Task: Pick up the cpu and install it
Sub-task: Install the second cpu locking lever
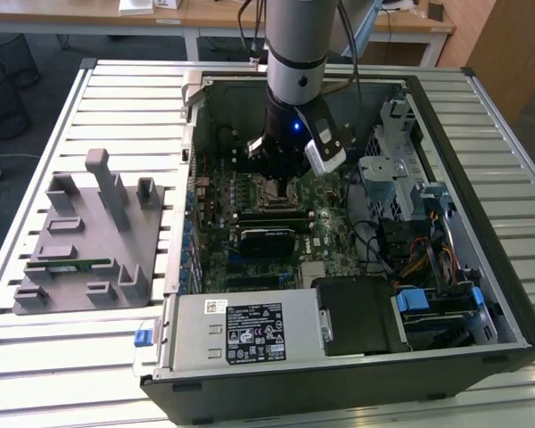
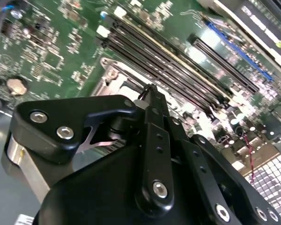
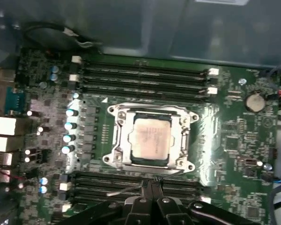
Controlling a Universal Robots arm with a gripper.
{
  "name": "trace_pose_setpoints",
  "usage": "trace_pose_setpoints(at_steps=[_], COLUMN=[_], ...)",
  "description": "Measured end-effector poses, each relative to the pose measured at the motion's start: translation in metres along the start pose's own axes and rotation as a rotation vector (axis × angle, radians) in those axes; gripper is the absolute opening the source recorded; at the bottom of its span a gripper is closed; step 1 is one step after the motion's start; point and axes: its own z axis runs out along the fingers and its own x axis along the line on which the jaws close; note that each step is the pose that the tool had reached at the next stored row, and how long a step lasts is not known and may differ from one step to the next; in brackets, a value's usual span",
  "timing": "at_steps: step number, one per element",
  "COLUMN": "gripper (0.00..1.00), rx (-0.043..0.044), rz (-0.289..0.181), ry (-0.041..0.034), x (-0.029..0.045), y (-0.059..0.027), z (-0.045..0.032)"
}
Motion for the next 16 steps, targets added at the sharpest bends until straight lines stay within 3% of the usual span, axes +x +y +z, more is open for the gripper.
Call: trace_pose_setpoints(at_steps=[6, 10, 16], gripper=[0.11, 0.11, 0.11], rx=[-0.002, -0.0021, -0.007], rz=[-0.003, -0.007, -0.01], ry=[0.0003, 0.0005, 0.0005], x=[0.0039, 0.0167, 0.0186], y=[-0.0011, -0.0004, -0.001], z=[0.0077, 0.012, 0.0219])
